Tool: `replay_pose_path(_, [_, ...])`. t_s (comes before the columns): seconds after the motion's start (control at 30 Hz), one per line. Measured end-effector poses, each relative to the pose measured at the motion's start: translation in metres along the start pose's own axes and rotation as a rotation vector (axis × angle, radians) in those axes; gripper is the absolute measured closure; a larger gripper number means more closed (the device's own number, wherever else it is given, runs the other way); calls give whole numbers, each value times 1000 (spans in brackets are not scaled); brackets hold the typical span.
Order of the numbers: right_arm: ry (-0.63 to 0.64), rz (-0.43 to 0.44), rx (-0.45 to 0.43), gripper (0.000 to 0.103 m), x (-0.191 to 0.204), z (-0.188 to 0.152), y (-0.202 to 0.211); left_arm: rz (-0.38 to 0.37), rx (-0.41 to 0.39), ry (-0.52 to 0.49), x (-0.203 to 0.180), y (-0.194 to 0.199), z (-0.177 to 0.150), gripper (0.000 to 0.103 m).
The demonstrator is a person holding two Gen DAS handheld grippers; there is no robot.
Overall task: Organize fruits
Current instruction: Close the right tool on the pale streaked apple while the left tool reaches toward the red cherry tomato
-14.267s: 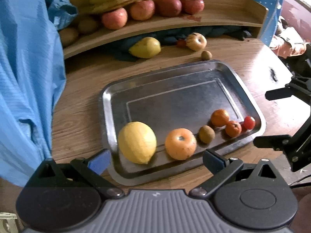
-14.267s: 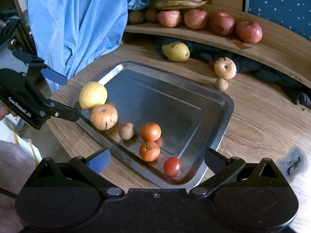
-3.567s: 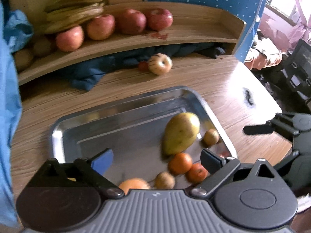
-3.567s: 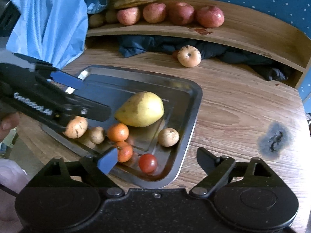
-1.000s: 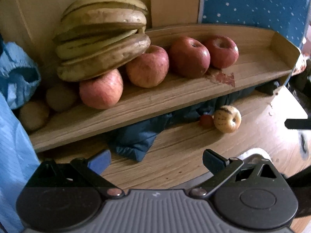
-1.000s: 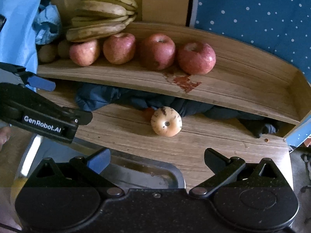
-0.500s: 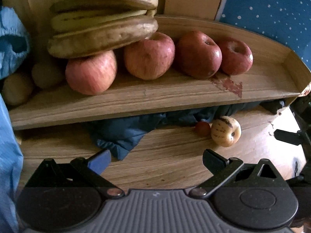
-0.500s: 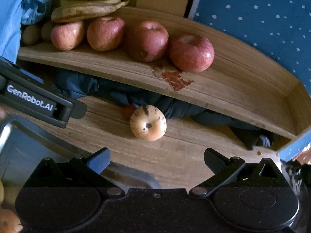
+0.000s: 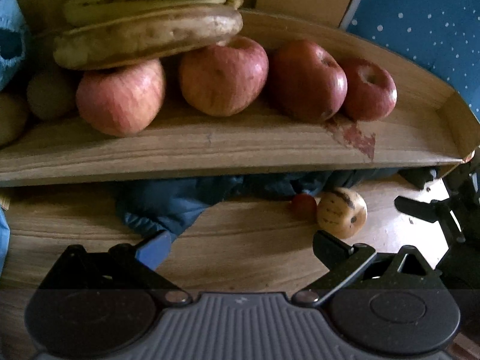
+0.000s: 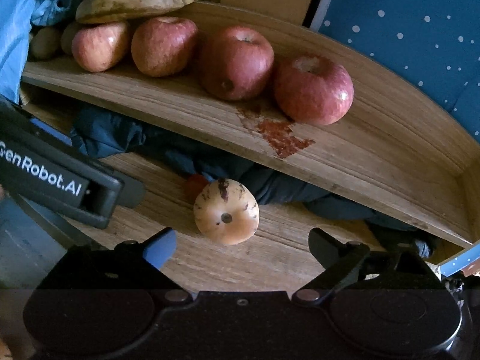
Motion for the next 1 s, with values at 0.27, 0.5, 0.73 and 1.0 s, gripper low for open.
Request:
replay_pose_path(0.27, [22,21,-16,27,5,7,-12,-46,-7,8,-7,-4,5,1])
replay_pose_path(0.5, [31,39,-24,36,5,11,-19,-69,11,21,-10,-11,6,1])
replay_pose_path(0.73, [34,55,-39,45,8,13,-31,-71,13,29,-8,-9,8,1])
replay_pose_path(1.0, [-7,51,-51,50,6,5,-31,-118,40,15,-14,-14,8,5])
Point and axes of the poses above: each gripper's, at about its wrist camera, not at the fingertips, and y roughly against the way its jaws point, x to its left, z to its top, the point moved 5 cm from there along -y, roughly the way its jaws point, and after that the axes turned 14 degrees about y, right-handed, at the moved point
